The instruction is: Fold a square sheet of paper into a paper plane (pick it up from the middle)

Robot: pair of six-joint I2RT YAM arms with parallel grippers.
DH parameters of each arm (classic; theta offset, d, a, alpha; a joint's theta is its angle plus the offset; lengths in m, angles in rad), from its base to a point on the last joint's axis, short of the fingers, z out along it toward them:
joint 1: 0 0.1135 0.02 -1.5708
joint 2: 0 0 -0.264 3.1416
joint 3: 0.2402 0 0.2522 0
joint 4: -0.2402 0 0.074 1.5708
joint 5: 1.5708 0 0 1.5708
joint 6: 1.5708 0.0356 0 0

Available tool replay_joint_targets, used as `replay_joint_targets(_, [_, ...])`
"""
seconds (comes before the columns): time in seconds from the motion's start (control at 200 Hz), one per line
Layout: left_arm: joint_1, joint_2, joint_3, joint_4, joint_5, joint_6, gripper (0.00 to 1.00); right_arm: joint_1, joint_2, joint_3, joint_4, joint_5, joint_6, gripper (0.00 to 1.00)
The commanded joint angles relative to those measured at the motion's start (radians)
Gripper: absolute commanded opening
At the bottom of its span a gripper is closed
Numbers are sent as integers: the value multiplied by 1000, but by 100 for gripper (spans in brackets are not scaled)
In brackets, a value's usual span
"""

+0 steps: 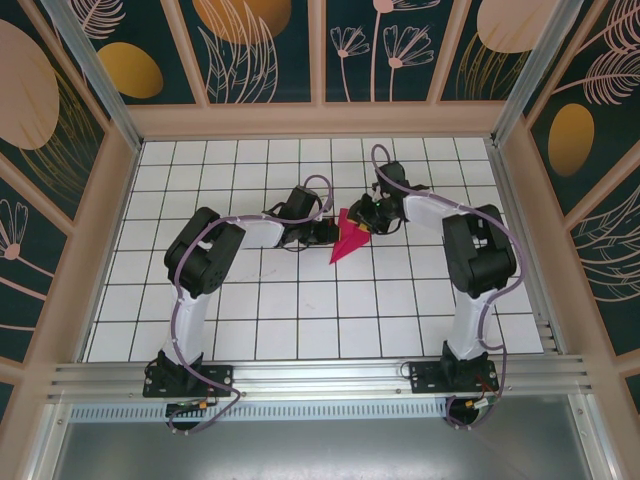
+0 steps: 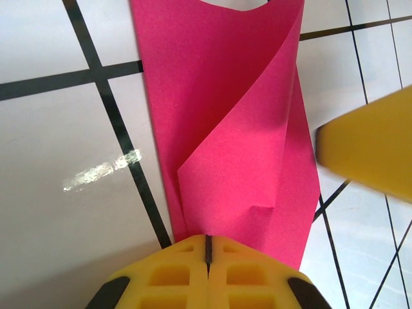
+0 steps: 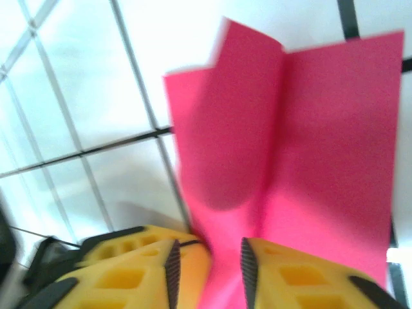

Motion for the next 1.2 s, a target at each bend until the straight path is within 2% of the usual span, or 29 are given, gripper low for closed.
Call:
replay_joint_targets(0.0, [6,53,-10,-124,-63,27,0,-2,-36,-26,80,-25,-26,21])
replay_joint_targets(0.11, [7,57,-2,-127,-65,24,0,6,-17,-55,113,-56,-47,9])
replay_joint_targets(0.27, [6,53,3,-137,-76,18,0,7,4,-88,157,-108,-65,3])
replay_joint_targets(0.545, [7,51,2,-133,-77,4,0,16,48,-118,173,-160,-83,2])
replay_joint_targets(0.971, [7,25,37,-112,-56,-16,0,11,70,-172,182,-80,-54,2])
replay_joint_targets(1.196, [17,-79,15,12,-75,-96,9,7,60,-213,221,-52,-9,2])
